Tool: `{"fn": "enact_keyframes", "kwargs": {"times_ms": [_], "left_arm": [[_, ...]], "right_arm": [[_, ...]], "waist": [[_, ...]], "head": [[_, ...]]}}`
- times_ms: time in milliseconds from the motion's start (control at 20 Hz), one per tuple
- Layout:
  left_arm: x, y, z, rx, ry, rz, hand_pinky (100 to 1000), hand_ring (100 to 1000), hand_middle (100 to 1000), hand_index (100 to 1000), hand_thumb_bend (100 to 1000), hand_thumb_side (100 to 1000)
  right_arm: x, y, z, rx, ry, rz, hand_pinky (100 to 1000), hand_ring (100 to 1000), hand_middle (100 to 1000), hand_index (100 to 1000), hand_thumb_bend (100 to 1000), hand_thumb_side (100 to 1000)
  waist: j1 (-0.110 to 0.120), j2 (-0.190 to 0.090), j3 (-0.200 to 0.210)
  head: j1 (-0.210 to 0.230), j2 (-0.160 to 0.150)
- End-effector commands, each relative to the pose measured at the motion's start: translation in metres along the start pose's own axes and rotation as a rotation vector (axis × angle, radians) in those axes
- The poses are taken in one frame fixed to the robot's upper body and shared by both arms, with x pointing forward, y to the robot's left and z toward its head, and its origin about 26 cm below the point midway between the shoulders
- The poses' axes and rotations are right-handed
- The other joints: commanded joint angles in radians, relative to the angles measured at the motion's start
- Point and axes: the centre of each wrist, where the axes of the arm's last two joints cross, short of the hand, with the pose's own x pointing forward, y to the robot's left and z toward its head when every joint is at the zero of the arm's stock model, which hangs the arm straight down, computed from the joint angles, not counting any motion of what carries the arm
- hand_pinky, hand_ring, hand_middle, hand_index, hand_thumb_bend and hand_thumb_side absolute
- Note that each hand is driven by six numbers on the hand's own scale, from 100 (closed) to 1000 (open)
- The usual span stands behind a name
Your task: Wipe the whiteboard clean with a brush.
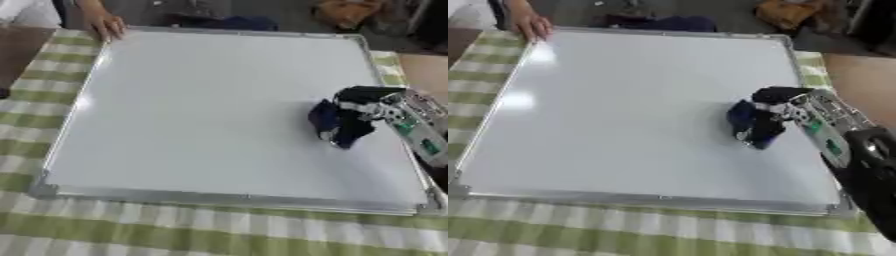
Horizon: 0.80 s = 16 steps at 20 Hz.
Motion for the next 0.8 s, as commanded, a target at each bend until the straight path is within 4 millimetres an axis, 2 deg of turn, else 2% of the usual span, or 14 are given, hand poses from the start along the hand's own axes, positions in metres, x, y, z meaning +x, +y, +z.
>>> {"fn": "enact_keyframes", "kwargs": {"times_ms": [50,800], "left_arm": [[0.0064,0.0019,-0.0047,-0.014,-0.029,-0.009,635,796,782,684,157,1000],[0.0066,0.0015,-0.0050,-0.019,-0.029,-0.007,636,798,783,685,159,1000]], "right_arm": [[-0.0166,0.0139,-0.0040,0.044,0.074,-0.011,586,719,486,676,100,656],[-0.0164,0.0107,-0.0033,0.020,0.082,-0.020,578,708,474,667,100,652]], "waist": [[0.008,-0.006,-0.003],[0.006,-0.009,-0.004]], "head": [[0.003,-0.008],[0.005,-0.011]]}}
